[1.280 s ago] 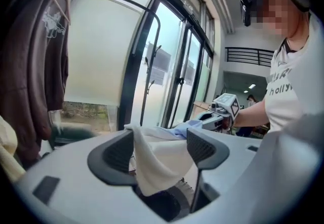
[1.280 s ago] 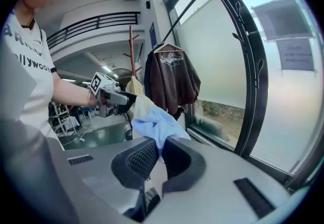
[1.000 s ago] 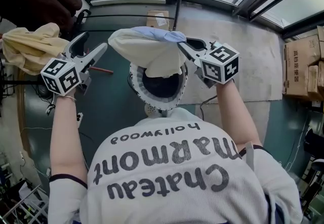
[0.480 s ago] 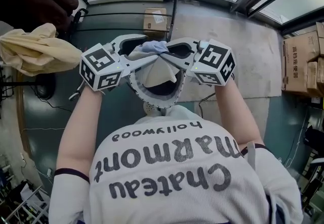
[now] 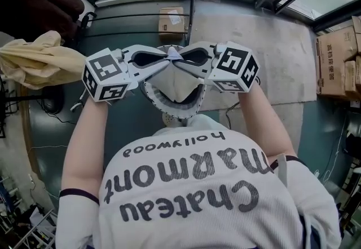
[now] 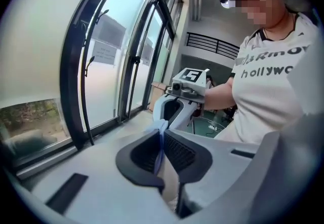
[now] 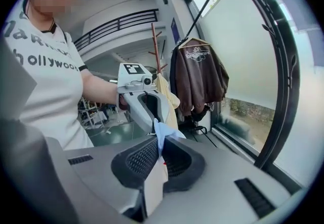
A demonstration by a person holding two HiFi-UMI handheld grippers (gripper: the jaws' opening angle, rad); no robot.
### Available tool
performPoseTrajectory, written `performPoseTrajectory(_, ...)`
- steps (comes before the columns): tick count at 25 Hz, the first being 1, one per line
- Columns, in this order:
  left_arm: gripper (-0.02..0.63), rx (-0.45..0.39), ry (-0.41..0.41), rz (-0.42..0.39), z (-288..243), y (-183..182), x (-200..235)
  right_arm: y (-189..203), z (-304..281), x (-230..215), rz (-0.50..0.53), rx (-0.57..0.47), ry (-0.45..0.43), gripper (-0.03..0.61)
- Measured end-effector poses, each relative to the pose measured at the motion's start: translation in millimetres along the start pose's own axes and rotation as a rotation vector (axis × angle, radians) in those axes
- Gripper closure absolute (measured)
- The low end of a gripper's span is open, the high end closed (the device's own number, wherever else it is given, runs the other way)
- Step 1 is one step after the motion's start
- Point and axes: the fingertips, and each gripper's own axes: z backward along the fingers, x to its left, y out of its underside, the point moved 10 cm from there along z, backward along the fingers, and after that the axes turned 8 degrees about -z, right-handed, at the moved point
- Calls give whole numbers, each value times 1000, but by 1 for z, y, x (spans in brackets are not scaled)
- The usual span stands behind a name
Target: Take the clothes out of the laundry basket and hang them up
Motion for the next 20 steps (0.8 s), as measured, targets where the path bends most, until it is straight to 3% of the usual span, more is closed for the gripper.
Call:
performPoseTrajectory(3,583,-2,-15,-14,9,-6,2,8,0,-7,-142,-79,-31,536)
performPoseTrajectory(4,583,8,-25,-24,11,-6,2,13,0,-10,-206,-94,-49,508)
performPoseTrajectory(6,583,17,-47,-27,18,-5,4,28,-2,-17,-327,-86,-89,389)
performPoseTrajectory(7,583,8,-50,-19,21,-4,4,36,-2,-19,-361,-64,-99,388)
performPoseTrajectory(11,584,-90,-20,21,32,-6,-2,59,-15,-13,-349,56,-90,543)
performPoseTrajectory(15,584,-109,-5,5,40,-10,-5,70,-26,-4,-359,129,-142,545)
performPoseTrajectory(18,584,-106,-3,-1,48,-10,-8,69,-5,-20,-386,104,-28,539)
performPoseTrajectory(20,584,-122,1,3,52,-12,-11,64,10,-30,-356,84,71,496)
